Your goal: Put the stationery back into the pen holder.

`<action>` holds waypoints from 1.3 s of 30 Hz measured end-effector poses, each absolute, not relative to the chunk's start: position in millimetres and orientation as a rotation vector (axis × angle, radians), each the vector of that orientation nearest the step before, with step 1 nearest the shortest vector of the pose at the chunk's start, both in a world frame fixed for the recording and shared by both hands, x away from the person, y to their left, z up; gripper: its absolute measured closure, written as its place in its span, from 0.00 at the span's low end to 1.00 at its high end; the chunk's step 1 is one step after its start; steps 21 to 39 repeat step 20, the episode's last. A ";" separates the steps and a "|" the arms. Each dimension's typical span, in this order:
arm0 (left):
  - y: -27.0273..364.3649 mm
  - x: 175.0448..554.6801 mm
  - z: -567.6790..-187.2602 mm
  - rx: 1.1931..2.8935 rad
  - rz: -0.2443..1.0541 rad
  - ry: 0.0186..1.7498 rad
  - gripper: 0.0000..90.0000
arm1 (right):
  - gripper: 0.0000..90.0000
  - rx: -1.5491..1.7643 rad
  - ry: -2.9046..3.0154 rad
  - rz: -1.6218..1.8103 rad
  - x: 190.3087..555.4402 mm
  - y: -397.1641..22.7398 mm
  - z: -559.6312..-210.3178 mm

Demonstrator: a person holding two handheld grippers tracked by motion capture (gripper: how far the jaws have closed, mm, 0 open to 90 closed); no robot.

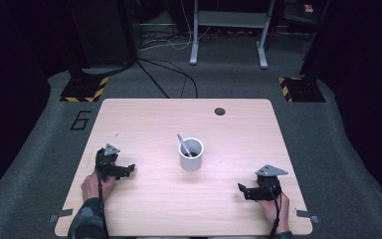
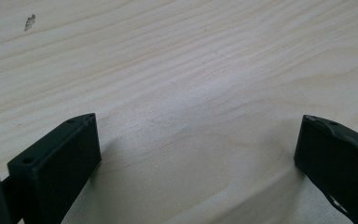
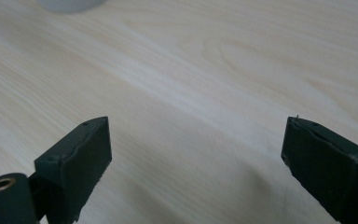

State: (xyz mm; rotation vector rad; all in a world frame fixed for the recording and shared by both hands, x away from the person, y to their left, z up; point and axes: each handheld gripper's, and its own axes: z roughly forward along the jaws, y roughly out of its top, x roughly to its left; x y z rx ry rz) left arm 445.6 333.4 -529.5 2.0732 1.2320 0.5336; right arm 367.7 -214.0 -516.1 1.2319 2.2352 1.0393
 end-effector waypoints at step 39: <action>332.8 445.4 -530.8 2.056 0.549 1.236 0.00 | 0.00 1.262 2.270 0.948 363.9 -224.7 -529.3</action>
